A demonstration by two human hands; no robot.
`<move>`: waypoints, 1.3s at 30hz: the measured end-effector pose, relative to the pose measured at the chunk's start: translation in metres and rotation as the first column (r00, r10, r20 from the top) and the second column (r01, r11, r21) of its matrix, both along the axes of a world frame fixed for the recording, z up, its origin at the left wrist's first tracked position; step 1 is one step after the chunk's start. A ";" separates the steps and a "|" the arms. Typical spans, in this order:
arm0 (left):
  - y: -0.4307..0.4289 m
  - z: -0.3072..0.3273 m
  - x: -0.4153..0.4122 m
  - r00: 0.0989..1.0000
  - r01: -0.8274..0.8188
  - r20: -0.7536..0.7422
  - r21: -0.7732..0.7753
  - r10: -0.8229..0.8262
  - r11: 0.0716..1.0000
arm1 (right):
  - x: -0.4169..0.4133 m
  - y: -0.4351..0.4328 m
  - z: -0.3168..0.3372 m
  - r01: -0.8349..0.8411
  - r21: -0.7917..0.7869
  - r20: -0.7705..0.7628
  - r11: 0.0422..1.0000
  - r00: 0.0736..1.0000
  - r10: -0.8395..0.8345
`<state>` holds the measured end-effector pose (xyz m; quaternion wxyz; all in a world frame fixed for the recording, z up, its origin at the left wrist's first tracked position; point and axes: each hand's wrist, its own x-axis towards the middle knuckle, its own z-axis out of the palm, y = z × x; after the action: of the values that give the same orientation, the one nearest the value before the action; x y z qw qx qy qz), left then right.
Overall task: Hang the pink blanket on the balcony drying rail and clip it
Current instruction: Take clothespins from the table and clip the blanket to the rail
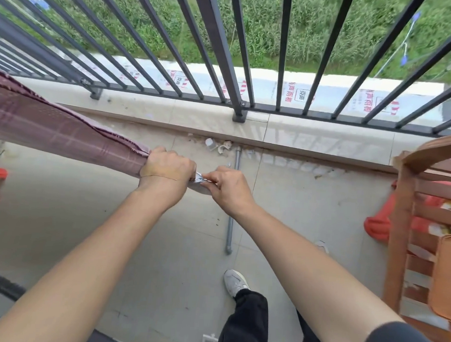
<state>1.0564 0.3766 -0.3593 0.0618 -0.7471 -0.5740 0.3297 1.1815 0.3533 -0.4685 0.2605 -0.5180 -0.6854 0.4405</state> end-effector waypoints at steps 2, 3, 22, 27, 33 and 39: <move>0.000 -0.002 -0.002 1.000 0.003 0.004 -0.011 -0.003 1.000 | -0.001 0.000 -0.004 0.008 -0.013 -0.004 1.000 1.000 -0.008; 0.001 -0.004 -0.003 1.000 0.002 0.009 -0.019 -0.002 1.000 | 0.001 -0.001 -0.007 -0.004 -0.034 0.010 0.999 1.000 0.004; -0.074 0.057 0.035 0.720 -0.218 0.694 0.196 0.022 0.956 | 0.168 -0.055 0.135 0.221 0.297 0.602 0.929 0.712 -0.362; -0.069 0.081 0.111 0.663 -0.058 0.739 0.209 -0.119 0.976 | 0.232 -0.126 0.182 0.349 0.417 0.677 0.839 0.497 -0.543; -0.119 0.103 0.232 0.552 0.255 0.762 0.231 -0.338 0.939 | 0.303 -0.268 0.189 0.624 0.405 0.715 0.668 0.239 -0.657; -0.205 0.076 0.323 0.531 0.502 0.742 0.114 -0.409 0.857 | 0.364 -0.385 0.163 0.848 0.242 0.769 0.471 0.129 -0.626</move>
<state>1.3794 0.1716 -0.2829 -0.1368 -0.9400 -0.3124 -0.0006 1.5459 -0.0318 -0.3055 0.0490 -0.9489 -0.3060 0.0597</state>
